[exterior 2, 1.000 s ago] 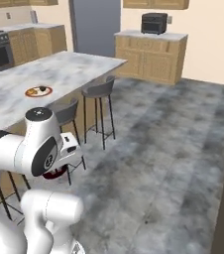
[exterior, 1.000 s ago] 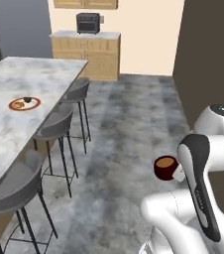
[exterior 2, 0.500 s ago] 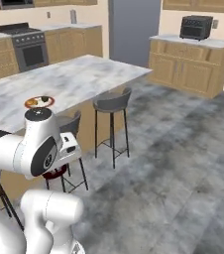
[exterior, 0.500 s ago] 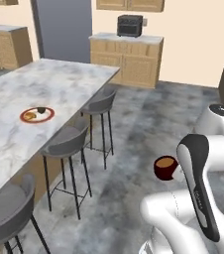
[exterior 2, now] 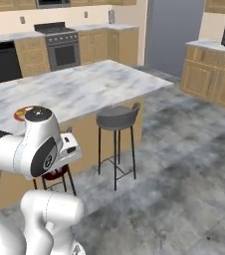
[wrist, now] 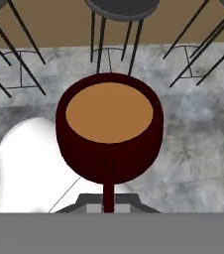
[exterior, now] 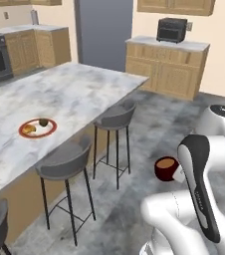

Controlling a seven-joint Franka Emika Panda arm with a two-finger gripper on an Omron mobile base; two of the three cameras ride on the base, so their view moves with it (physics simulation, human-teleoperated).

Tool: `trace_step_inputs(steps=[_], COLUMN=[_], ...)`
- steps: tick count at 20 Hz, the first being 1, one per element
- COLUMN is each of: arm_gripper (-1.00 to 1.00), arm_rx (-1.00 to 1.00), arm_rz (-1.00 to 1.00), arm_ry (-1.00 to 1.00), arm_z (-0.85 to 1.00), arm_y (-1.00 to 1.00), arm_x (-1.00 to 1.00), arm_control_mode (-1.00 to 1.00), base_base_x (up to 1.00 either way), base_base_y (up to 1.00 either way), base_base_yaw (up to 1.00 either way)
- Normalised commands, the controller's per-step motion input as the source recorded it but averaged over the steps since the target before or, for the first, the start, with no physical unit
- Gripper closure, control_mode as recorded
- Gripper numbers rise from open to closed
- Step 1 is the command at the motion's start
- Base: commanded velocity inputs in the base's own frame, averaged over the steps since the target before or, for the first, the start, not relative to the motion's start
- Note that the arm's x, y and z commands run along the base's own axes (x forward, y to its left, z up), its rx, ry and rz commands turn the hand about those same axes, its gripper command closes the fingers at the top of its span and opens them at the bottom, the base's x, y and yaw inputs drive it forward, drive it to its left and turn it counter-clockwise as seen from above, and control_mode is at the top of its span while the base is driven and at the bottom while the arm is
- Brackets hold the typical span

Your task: Pick up the brewed coffee from the coffee machine and place it next to the breakfast plate on the dining counter.

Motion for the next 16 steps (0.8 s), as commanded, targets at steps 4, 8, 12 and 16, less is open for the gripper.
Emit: trace_step_inputs(steps=[4,8,12,16], arm_gripper=[1.00,1.00,1.00,1.00], arm_rx=[0.00,0.00,0.00,0.00], arm_rz=[0.00,0.00,0.00,0.00], arm_ry=[0.00,0.00,0.00,0.00], arm_z=[0.00,0.00,0.00,0.00], arm_y=[0.00,0.00,0.00,0.00], arm_x=[0.00,0.00,0.00,0.00], arm_control_mode=[1.00,1.00,1.00,1.00], base_base_x=[1.00,1.00,1.00,0.99], base_base_y=[-0.65,-0.32,-0.30,-0.34], base_base_yaw=[0.40,0.46,0.49,0.50])
